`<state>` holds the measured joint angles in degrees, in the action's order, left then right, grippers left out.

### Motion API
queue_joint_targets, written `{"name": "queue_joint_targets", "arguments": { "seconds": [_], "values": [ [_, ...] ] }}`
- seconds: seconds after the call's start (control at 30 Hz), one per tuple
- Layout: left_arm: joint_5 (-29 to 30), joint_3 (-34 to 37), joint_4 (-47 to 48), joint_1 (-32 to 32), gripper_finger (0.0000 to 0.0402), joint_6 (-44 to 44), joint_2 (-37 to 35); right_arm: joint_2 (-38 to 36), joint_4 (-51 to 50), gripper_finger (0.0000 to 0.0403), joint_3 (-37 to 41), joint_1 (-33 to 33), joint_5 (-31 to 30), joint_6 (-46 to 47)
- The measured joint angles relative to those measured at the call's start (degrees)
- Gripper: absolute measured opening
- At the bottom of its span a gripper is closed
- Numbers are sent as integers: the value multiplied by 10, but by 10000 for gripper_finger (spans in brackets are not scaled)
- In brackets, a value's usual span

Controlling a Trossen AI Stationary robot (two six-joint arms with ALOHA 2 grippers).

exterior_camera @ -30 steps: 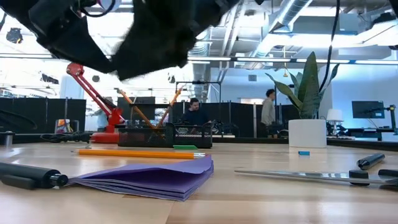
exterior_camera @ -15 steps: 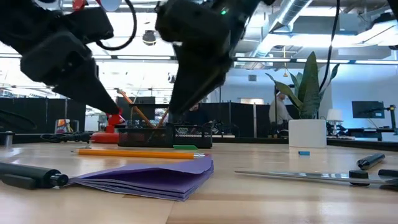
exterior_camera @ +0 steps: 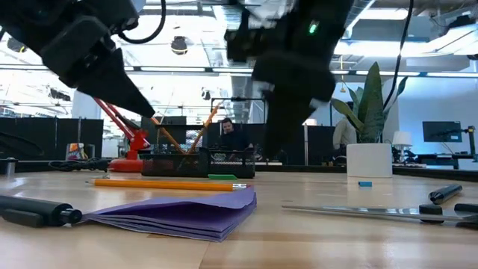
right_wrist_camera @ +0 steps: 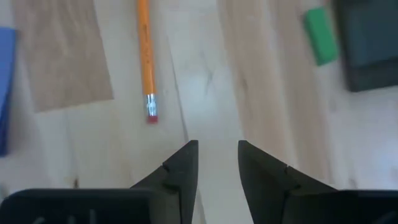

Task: Pick and place office supplies into organizer
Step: Put the yellow pencil into the black desk organizer

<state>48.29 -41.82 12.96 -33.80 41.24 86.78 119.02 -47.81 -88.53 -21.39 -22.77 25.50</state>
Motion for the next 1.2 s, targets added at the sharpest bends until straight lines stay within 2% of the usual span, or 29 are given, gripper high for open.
{"name": "queue_joint_targets", "arguments": {
  "seconds": [0.2,0.3,0.4,0.5,0.63,0.73,0.83,1.0,1.2],
  "values": [
    [5,0,-4,0,160,14,-2,-100,-45,108,27,-33,-57,-2],
    [15,0,-5,0,160,31,-2,-177,-14,108,94,-46,-58,4],
    [21,0,-9,0,160,37,-2,-270,69,108,197,-57,-58,3],
    [30,0,-11,0,160,37,-2,-355,250,108,326,-69,-57,-49],
    [32,0,-15,0,160,37,-2,-409,648,108,499,-70,-30,-93],
    [34,0,-27,0,160,31,-2,-380,875,108,587,-62,3,-85],
    [36,0,-36,0,160,24,-2,-322,980,108,627,-59,3,-36],
    [43,0,-35,0,160,30,-2,-212,1011,108,610,-50,13,73],
    [46,0,-35,0,160,28,-2,-115,1011,108,536,-29,86,-13]
  ]
}}
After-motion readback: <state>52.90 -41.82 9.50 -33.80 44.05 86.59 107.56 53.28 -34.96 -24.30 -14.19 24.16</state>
